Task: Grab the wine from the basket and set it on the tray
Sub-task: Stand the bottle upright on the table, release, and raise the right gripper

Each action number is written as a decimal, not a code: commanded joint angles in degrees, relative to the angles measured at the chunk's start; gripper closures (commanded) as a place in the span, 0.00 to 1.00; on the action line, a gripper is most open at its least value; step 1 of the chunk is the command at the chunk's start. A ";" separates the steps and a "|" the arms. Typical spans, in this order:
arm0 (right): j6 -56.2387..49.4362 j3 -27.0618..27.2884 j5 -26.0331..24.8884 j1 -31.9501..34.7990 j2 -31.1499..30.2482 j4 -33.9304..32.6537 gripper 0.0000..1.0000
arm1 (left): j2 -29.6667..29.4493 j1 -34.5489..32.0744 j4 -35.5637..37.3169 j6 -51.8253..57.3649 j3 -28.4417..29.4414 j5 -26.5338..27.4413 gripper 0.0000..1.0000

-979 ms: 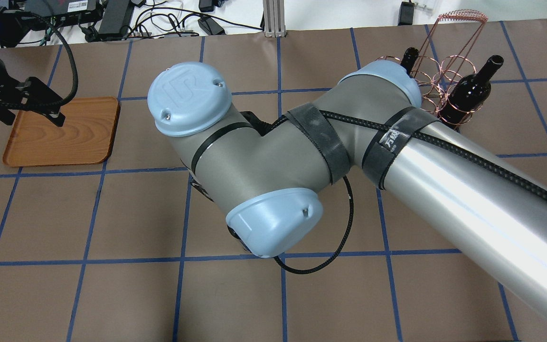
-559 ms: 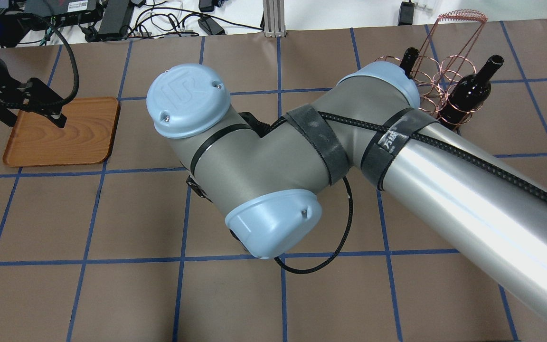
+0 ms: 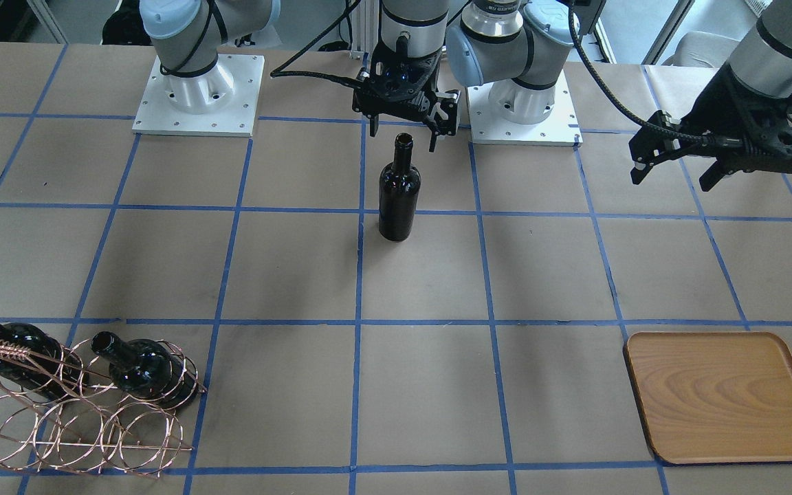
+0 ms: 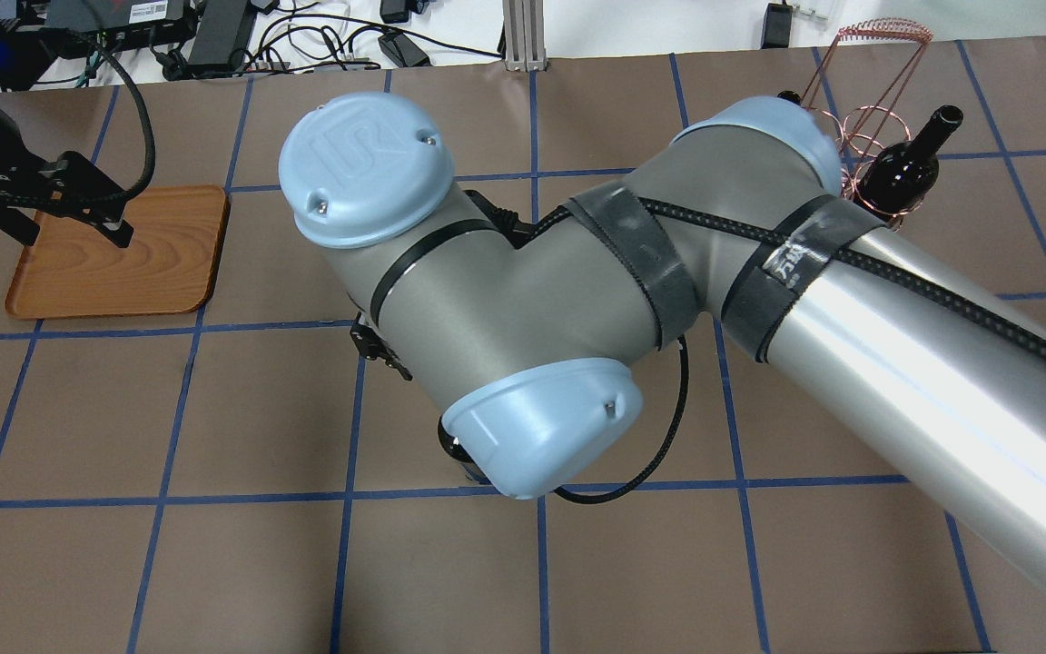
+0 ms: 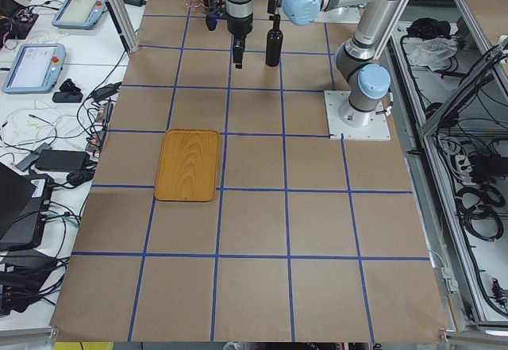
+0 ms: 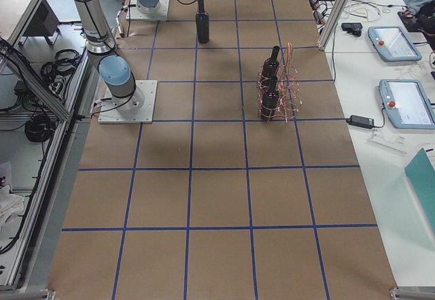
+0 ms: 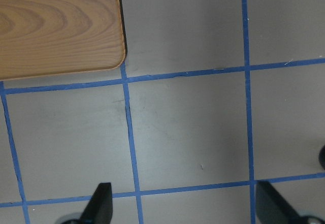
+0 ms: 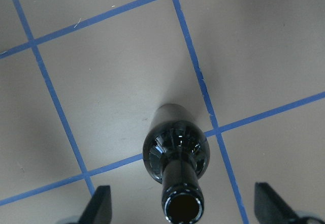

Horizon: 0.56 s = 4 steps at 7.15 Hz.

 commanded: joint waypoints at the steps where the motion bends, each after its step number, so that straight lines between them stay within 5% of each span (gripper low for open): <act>1: -10.00 -0.03 -0.23 -4.81 -3.49 1.21 0.00 | 0.14 -3.90 0.53 -5.29 0.50 0.05 0.00; 4: -33.44 -0.03 0.03 -20.52 -12.71 10.09 0.00 | 0.84 -11.90 0.71 -10.90 0.59 0.05 0.00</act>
